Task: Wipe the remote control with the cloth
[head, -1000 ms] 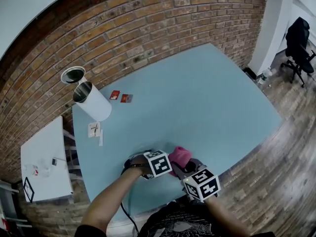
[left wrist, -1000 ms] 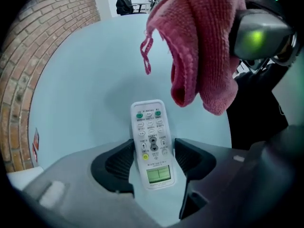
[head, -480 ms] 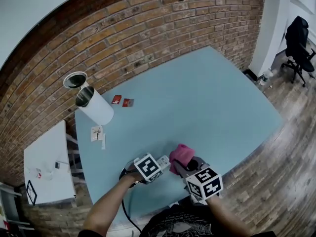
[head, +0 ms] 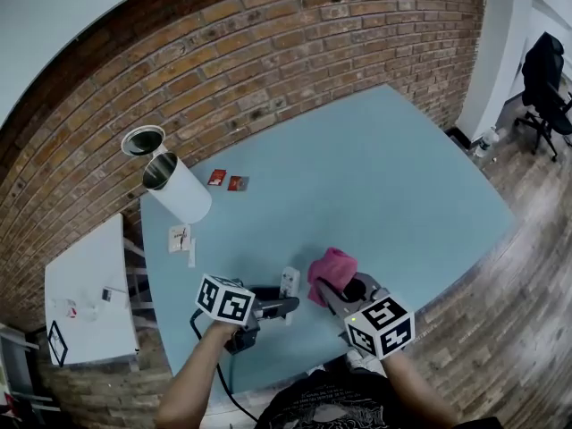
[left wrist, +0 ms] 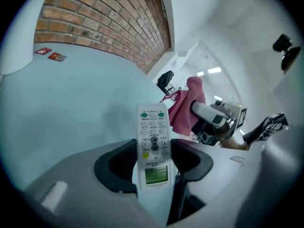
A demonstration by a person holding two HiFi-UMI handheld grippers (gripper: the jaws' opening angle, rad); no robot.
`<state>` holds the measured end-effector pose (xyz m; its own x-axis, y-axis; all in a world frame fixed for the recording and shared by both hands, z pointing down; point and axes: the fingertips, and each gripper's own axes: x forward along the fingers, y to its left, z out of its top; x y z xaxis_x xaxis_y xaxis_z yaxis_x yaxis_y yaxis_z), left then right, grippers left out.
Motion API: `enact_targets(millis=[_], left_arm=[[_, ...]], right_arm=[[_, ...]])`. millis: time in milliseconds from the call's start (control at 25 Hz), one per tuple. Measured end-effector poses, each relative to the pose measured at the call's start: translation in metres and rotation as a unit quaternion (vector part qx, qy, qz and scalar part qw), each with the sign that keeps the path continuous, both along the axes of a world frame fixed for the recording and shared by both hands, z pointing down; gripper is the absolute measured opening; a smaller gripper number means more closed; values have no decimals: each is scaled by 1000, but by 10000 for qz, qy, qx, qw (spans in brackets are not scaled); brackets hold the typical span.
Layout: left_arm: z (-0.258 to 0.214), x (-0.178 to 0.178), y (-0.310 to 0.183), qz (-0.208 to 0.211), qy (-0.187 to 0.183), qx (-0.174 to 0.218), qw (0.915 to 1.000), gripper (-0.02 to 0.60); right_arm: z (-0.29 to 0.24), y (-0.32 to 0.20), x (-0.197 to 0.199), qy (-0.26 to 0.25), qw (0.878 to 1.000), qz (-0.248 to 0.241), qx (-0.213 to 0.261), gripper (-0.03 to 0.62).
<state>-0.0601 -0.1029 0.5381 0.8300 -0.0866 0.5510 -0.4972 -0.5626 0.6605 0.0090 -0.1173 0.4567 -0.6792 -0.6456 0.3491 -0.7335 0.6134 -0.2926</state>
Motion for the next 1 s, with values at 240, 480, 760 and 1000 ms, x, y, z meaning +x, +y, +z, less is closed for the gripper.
enact_targets(millis=[240,480,760,1000], left_arm=[[-65,19,11,-177,2249,-359,9736,224],[-106,29,29,170,3634,-575,9297,221],[-127,22,25,53,4477,-667,8917,218],[-126,16,18,-93,4522,-667,8894,218]], right_arm=[[-35,-5,-10,38,9975,-301,637,64],[-72,-2,-26,373,9852,-791,1474,64],[-95,3,-44,833,9622,-1317,2234,64],[-90,8,-54,1242,9491,-1595,2414,64]])
